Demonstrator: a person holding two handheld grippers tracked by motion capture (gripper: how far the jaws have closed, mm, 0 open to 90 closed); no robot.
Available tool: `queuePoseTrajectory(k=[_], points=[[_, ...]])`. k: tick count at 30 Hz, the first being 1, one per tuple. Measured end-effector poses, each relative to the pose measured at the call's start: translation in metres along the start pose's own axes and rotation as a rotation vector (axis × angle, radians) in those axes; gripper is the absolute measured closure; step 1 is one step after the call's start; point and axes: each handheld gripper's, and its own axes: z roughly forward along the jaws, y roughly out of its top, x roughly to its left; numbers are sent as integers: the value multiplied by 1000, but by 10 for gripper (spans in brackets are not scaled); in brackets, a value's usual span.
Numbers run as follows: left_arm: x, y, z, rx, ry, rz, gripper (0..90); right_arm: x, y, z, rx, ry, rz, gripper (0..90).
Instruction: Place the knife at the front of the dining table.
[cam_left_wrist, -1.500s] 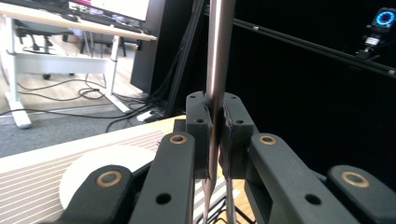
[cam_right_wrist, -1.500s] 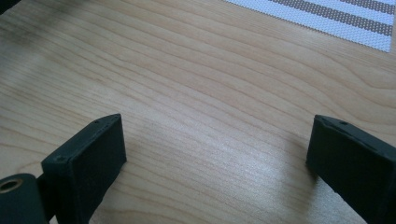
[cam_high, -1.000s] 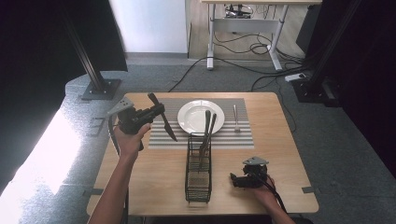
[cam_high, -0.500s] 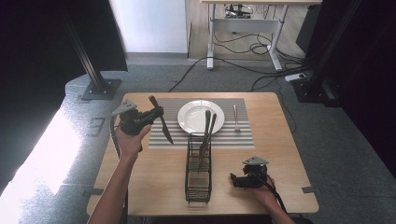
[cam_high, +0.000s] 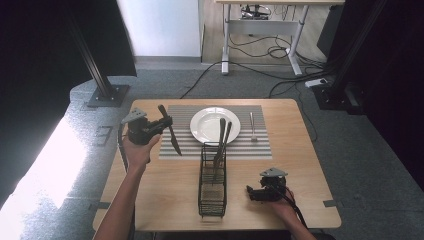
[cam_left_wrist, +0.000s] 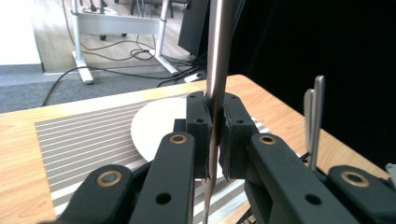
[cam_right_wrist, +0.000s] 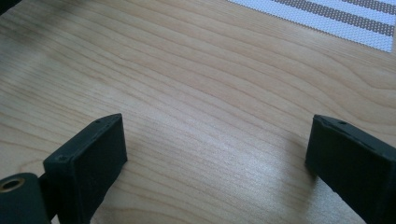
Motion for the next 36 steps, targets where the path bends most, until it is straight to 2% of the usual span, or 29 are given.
queuePoseTrajectory(k=[20,28,36], points=[[15,-10,15,66,69,-4,836,0,0,0,-2,1,-2,52],[22,-14,25,102,106,14,836,0,0,0,-3,-1,2,50],[27,-17,33,127,118,9,835,0,0,0,-3,-1,3,50]])
